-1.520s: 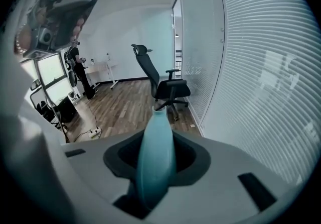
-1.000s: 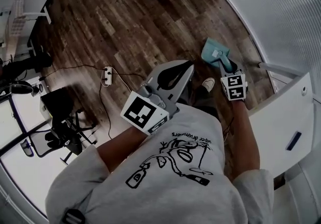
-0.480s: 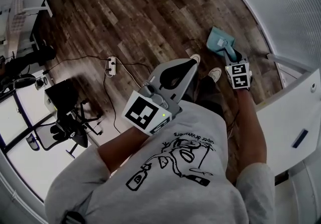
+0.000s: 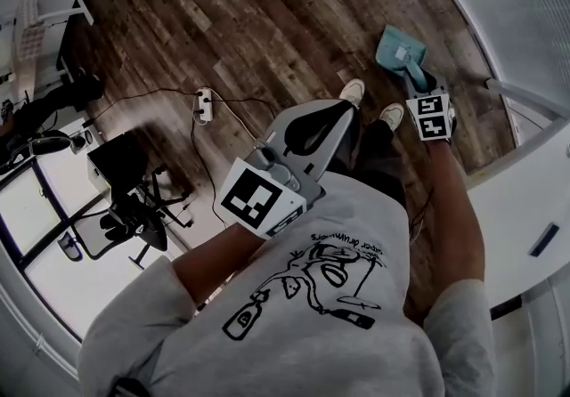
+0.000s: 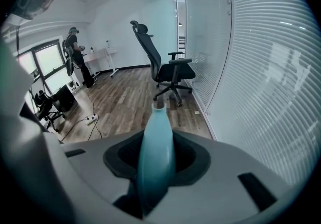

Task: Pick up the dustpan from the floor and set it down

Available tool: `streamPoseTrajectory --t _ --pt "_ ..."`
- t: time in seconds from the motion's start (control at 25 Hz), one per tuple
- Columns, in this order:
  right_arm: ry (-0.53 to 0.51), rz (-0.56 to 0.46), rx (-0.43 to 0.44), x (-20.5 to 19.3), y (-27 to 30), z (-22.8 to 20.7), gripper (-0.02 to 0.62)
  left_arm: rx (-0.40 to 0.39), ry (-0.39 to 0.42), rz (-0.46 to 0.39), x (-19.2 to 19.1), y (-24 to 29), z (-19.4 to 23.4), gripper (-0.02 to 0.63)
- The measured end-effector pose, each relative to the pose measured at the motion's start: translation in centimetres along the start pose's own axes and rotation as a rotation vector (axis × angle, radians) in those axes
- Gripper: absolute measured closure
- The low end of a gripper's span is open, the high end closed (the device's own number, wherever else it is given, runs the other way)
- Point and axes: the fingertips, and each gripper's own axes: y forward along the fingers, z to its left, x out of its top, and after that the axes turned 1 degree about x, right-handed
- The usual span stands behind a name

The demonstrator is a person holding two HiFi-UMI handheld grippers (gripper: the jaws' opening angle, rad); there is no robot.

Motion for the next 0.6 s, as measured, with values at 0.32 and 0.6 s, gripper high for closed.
streamPoseTrajectory --t 0.32,0.6 --pt "-0.013 -0.010 0.007 -0.4 0.4 1.0 0.502 -0.009 0.007 0.022 -0.7 0.2 0.0 0.604" --pt "0.001 0.010 0.019 -2.2 -0.2 2.9 0.501 -0.027 0.020 0.006 0.5 0.7 -0.6 0.604"
